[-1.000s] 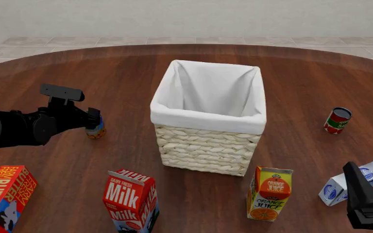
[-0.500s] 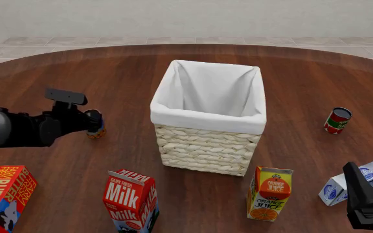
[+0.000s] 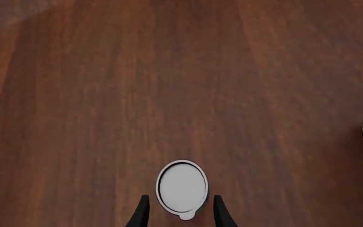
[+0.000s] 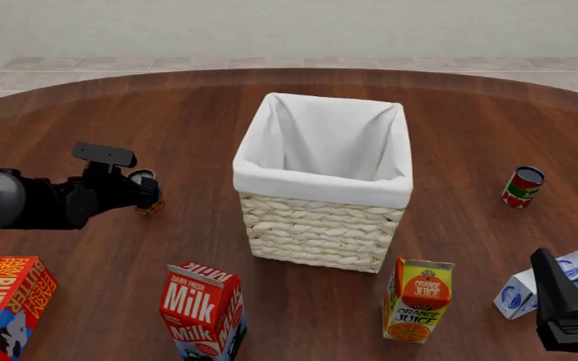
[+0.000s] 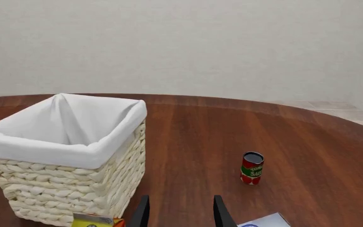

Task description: Pick up the alphabet soup and the tomato sauce, and put them in the basket.

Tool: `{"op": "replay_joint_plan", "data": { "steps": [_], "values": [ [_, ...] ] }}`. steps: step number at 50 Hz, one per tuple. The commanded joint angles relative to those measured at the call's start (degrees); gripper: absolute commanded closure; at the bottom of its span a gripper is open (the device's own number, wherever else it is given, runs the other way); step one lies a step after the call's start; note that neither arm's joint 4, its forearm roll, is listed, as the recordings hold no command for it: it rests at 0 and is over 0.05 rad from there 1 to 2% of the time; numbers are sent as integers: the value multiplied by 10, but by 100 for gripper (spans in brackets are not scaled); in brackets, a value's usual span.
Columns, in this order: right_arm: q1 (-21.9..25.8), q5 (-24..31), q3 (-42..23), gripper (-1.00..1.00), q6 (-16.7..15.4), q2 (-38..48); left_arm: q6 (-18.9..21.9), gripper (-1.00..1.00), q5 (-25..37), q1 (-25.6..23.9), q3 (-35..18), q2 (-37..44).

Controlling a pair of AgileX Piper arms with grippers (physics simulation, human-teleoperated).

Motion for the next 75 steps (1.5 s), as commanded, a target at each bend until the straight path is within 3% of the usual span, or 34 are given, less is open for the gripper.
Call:
{"op": "replay_joint_plan", "data": {
  "steps": [1,32,55,56,75],
  "values": [
    [0,3,0,-100,1,-3,1,-100,-3,2,-5,13],
    [0,22,0,-100,-1,-23,-5,-100,-19,-1,-22,58],
    [1,2,1,-100,-2,-2,-5,-100,-30,-2,-23,61],
    [0,-2,1,-100,-2,2,-7,100,-30,-1,-23,59],
    [0,-7,0,-100,-2,8,-6,100,-30,-2,-22,40]
  ]
}}
